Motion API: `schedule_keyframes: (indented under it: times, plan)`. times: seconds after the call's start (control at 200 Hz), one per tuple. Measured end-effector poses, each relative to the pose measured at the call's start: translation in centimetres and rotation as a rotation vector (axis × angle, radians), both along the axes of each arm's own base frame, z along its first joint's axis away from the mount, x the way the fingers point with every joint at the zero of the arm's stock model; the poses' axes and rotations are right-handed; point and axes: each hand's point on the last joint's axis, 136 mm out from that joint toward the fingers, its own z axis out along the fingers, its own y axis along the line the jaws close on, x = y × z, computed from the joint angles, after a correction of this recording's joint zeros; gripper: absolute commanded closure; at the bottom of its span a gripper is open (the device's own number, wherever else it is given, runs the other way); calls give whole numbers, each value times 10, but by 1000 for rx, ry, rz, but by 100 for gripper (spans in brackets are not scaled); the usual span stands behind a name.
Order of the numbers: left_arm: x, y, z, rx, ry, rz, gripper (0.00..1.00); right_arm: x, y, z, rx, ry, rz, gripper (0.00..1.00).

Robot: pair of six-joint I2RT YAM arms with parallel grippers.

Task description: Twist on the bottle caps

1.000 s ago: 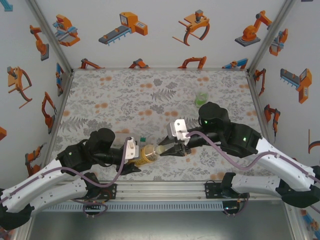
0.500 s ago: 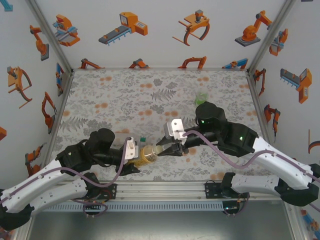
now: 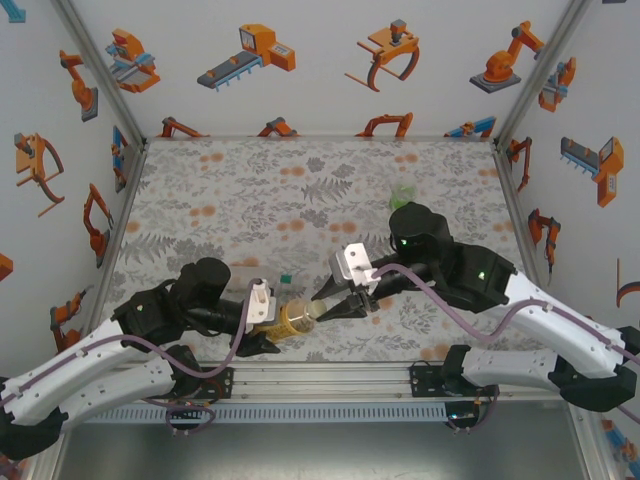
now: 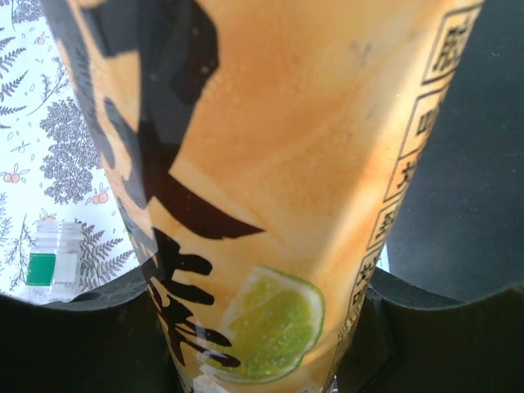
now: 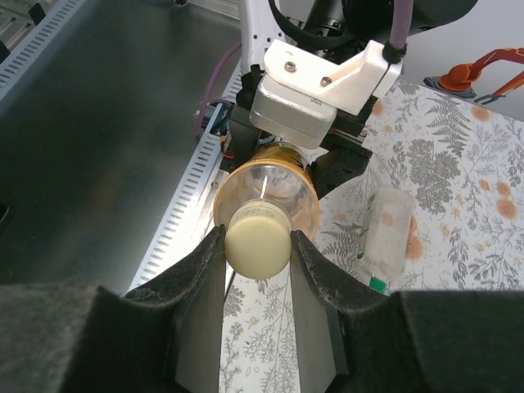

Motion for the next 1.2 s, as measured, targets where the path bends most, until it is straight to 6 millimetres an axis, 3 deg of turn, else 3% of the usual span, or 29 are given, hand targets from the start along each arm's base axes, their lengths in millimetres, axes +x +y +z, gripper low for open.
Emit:
schedule_keyframes:
  times: [0.501,0.766,1.001,1.202]
  plan:
    - [3,-2,-5,20,3,6,100,5,-1,-7,-50,-5,-49,99]
    - [17,-2,0,7,-59,74,100,20,-3,-7,-5,66,-196,100]
    - [32,-1,4,0,-114,146,100,45,-7,-6,51,309,-416,100]
    - [46,0,1,20,-147,211,100,75,-7,-14,34,657,-670,100]
